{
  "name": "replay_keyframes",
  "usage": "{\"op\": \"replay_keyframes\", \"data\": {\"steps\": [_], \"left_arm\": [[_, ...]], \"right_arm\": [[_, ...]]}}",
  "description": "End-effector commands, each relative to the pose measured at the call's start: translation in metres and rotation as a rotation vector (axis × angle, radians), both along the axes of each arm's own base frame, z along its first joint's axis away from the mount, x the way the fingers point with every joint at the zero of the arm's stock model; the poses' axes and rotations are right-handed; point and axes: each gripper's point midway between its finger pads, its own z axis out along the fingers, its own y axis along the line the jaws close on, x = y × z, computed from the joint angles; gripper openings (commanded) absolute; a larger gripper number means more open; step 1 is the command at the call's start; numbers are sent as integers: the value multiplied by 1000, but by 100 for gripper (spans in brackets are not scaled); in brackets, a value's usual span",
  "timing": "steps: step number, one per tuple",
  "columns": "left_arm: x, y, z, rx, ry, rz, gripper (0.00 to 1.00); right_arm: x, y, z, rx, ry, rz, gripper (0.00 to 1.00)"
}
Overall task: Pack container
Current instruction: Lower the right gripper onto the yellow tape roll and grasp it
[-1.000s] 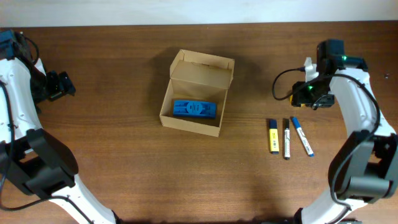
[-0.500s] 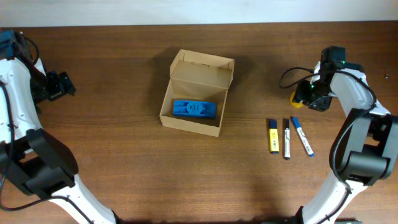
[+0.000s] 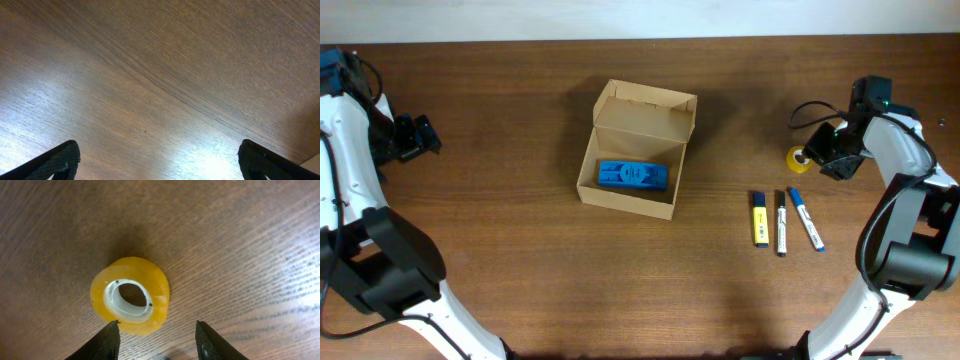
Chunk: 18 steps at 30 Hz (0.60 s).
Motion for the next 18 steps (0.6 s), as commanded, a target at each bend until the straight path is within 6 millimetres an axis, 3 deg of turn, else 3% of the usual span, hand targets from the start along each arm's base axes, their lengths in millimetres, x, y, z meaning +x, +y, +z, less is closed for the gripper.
{"op": "replay_keyframes", "data": {"steps": [1,10,18], "left_arm": [[-1,1,1,-7,-7,-9,100],[-1,1,1,-7,-7,-9,100],[-2,1,1,-7,-7,-9,100]], "right_arm": [[0,1,-2,28,9,-67,49],[-1,-1,-6,34,26,-128,49],[-6,0,-27,44,80,-158,48]]}}
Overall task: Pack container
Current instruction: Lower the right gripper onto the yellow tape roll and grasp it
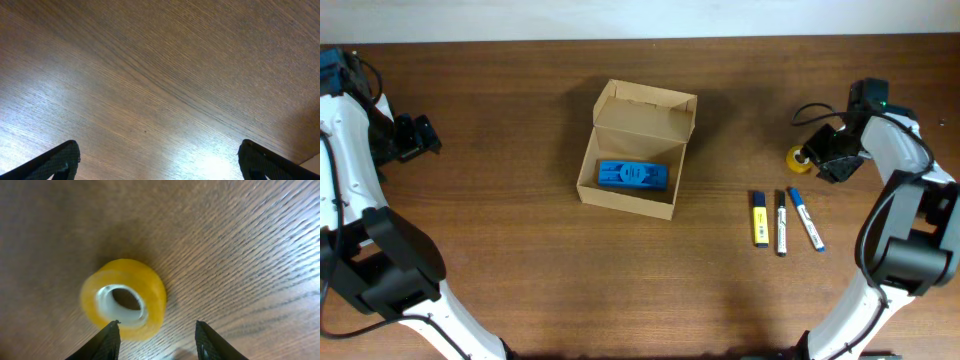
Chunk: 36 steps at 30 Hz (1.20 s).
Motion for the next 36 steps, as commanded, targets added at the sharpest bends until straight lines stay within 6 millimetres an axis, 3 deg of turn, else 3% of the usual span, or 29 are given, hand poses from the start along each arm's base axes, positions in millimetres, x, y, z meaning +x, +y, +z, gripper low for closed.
{"op": "replay_keyframes", "data": {"steps": [1,7,20,24,26,27,33,36], "left_arm": [[-2,1,1,-7,-7,-9,100],[-1,1,1,-7,-7,-9,100],[-1,1,1,-7,-7,-9,100],[-2,1,1,-7,-7,-9,100],[-1,1,1,-7,-7,-9,100],[-1,1,1,-7,-7,-9,100],[-2,1,1,-7,-7,-9,100],[-1,1,1,-7,-7,-9,100]], "right_arm": [[-4,-2,-16,11,42,-43,48],[-6,-2,-26,16,65,-54,46],[-5,-6,-26,5,66,-109,44],[-7,-4,-26,10,80,-125,33],[-8,-4,-26,11,83,-125,9],[-9,-3,-26,12,87,-125,4],[-15,0,-26,22,108,-95,4],[-17,5,-23,16,108,19,3]]}}
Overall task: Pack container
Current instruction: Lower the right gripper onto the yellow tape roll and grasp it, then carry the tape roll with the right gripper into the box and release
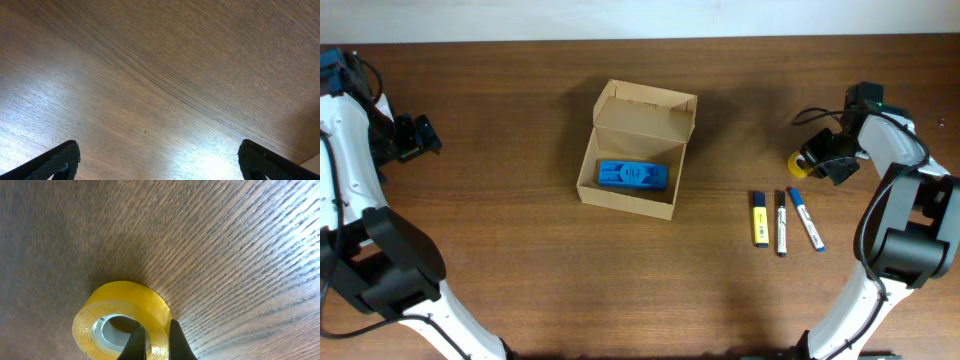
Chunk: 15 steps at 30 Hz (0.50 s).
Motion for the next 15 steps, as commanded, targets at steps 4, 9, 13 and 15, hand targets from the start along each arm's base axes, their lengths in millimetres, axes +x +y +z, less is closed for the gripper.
{"op": "replay_keyframes", "data": {"steps": [4,9,13,15], "left_arm": [[-2,1,1,-7,-7,-9,100],[-1,1,1,-7,-7,-9,100],[-2,1,1,-7,-7,-9,100],[-2,1,1,-7,-7,-9,100]], "right_arm": [[-6,13,11,-34,9,240,4],[23,33,78,-104,-153,394,4],[44,60,152,-173,-311,529,4],[50,80,188,-205,-389,611,4]]}}
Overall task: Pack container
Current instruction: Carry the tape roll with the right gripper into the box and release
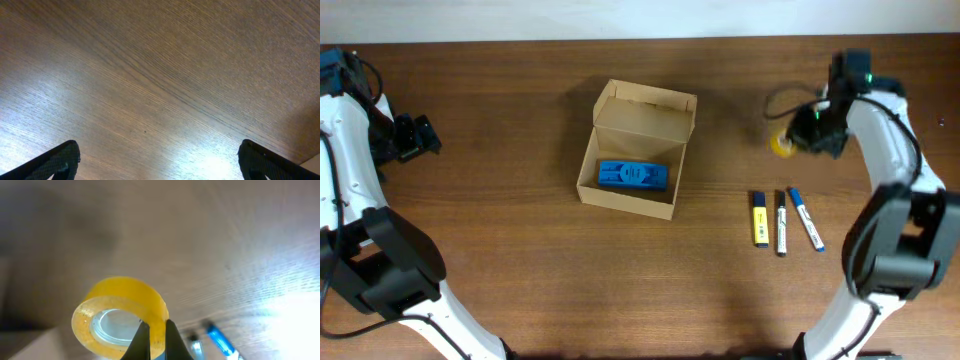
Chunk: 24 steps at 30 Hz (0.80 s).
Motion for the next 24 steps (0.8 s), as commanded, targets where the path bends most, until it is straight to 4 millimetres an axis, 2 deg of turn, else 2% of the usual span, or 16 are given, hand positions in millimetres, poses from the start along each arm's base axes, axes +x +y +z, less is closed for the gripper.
{"op": "replay_keyframes", "data": {"steps": [1,4,6,8,10,18,24], "left_arm": [[-1,1,1,-7,-7,-9,100],[-1,1,1,-7,-7,-9,100],[-2,1,1,-7,-7,-9,100],[-2,1,1,-7,-7,-9,100],[-2,1,1,-7,-7,-9,100],[-1,1,1,-7,-7,-9,100],[-2,1,1,-7,-7,-9,100]], "right_arm": [[15,32,93,-71,-230,193,4],[15,69,132,-107,-314,347,4],[11,95,148,-125,-349,456,4],[5,126,158,-137,-375,569,4],[-2,154,159,-143,-390,668,4],[-30,233,136,-231,-367,1044,4],[-48,272,94,-290,-297,1402,4]]}}
